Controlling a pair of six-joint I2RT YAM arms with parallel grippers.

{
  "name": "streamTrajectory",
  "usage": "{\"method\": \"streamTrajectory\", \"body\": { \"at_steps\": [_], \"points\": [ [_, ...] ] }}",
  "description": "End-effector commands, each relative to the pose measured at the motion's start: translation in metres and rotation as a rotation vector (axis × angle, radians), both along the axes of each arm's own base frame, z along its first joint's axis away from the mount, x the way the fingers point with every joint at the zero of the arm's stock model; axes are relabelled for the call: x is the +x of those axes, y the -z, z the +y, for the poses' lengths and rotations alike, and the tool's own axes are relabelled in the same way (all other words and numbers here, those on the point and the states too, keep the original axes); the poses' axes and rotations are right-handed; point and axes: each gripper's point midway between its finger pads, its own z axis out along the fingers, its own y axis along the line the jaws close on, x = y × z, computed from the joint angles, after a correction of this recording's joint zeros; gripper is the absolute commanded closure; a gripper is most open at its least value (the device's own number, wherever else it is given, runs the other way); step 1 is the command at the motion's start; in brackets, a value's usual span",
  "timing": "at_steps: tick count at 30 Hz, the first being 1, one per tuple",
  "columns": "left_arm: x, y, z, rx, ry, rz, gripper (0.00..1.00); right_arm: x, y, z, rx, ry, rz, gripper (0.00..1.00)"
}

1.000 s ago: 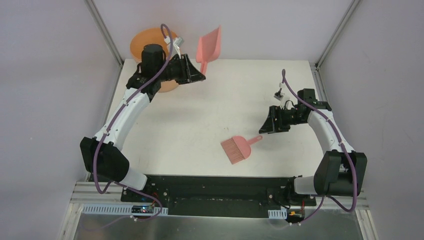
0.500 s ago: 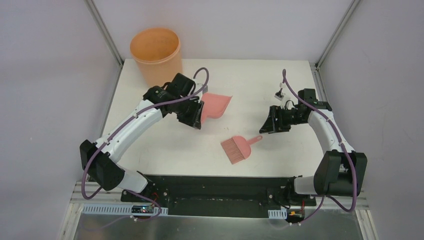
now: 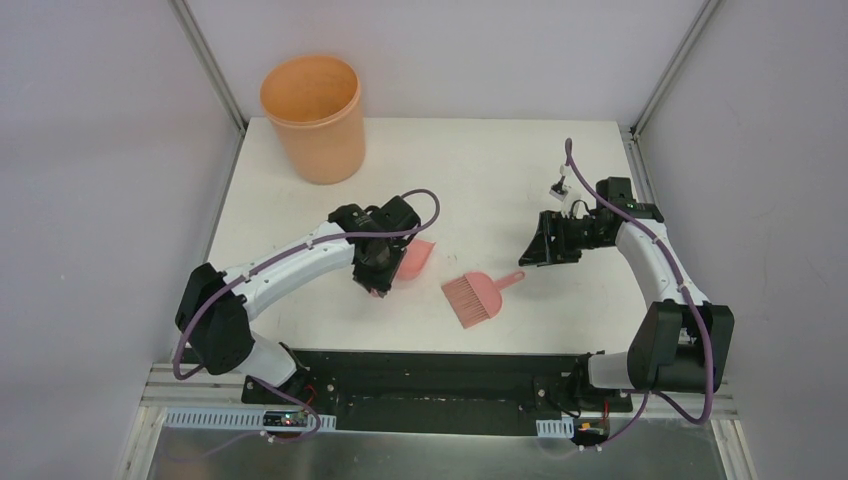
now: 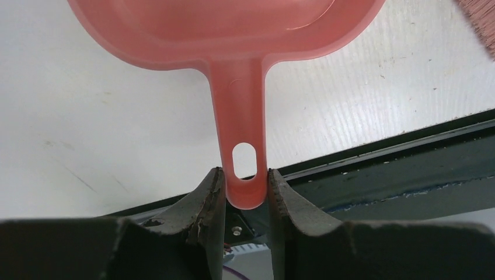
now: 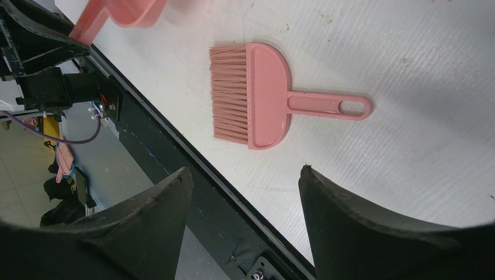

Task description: Sweep away the paper scraps from the table

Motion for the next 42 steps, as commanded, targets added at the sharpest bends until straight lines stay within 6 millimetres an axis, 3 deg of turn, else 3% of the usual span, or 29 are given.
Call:
{"method": "streamTrajectory", "body": {
  "at_steps": [1, 6, 11, 19, 22, 27, 32, 35, 38, 42],
  "points": [
    [0.018, 0.015, -0.023, -0.088, -0.065, -0.056, 1.00, 0.006, -0.007, -0.002, -0.004, 0.011, -0.057, 0.30],
    [0.018, 0.035, -0.028, -0.069, -0.071, -0.012, 0.93, 0.006, -0.008, -0.003, -0.004, 0.013, -0.060, 0.30],
    [0.017, 0.038, -0.032, -0.087, -0.079, 0.001, 0.75, 0.006, -0.007, -0.003, -0.004, 0.013, -0.055, 0.30],
    [-0.004, 0.044, -0.043, -0.148, -0.052, 0.111, 0.69, 0.007, -0.007, -0.003, -0.004, 0.014, -0.053, 0.30],
    [-0.009, 0.034, -0.042, -0.152, -0.048, 0.135, 0.66, 0.006, -0.007, -0.003, -0.004, 0.012, -0.056, 0.30],
    [-0.003, 0.004, -0.032, -0.133, -0.034, 0.067, 0.62, 0.006, -0.008, -0.003, -0.005, 0.012, -0.063, 0.30],
    [0.000, -0.014, -0.029, -0.135, 0.011, 0.031, 0.60, 0.005, -0.009, -0.003, -0.002, 0.007, -0.067, 0.29],
    [0.018, -0.026, -0.022, -0.133, 0.041, -0.110, 0.60, 0.008, -0.009, -0.005, -0.020, 0.015, -0.079, 0.29],
    [0.042, -0.041, -0.010, -0.104, 0.069, -0.287, 0.50, 0.011, -0.013, -0.006, -0.025, 0.024, -0.101, 0.25],
    [0.065, -0.053, -0.003, -0.099, 0.104, -0.403, 0.37, 0.004, -0.041, 0.013, 0.116, -0.029, -0.140, 0.19]
  ]
}}
